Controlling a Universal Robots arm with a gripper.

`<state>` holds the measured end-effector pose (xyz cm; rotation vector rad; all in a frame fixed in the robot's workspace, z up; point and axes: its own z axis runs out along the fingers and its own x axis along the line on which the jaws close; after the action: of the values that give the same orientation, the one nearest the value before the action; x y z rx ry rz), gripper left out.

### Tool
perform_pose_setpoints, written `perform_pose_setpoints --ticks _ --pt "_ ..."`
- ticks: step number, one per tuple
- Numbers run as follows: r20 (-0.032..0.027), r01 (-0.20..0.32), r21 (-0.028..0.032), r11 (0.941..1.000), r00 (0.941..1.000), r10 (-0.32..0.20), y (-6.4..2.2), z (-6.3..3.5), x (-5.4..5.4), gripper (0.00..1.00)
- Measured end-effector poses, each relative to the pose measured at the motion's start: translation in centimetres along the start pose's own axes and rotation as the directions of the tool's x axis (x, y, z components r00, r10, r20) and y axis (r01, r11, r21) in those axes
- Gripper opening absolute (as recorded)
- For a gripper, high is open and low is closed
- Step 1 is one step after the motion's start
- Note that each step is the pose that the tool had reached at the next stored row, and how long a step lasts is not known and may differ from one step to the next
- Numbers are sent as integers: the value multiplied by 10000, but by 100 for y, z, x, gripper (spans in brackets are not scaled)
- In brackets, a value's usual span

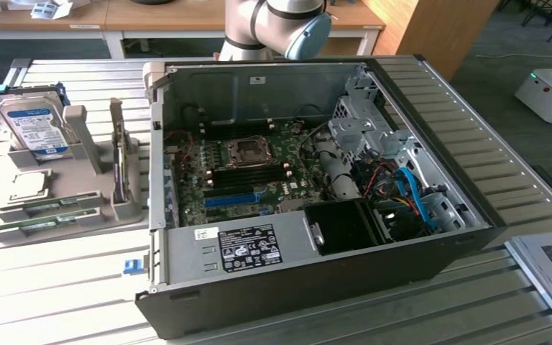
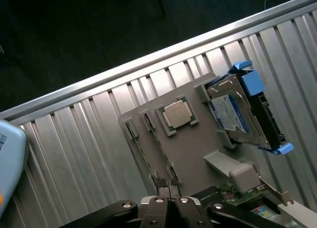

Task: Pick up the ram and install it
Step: 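Pick up the ram and move it above insertion slot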

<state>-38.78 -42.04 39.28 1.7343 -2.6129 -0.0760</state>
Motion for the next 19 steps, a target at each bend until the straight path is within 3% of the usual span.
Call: perform_pose_setpoints --ticks 10,14,19 --pt "-49 1189 -31 9929 9929 -1189 0 0 0 10" --pt "-67 1654 -44 9862 9862 -1654 0 0 0 10" --pt "-91 2279 -64 9737 9736 -2279 0 0 0 10"
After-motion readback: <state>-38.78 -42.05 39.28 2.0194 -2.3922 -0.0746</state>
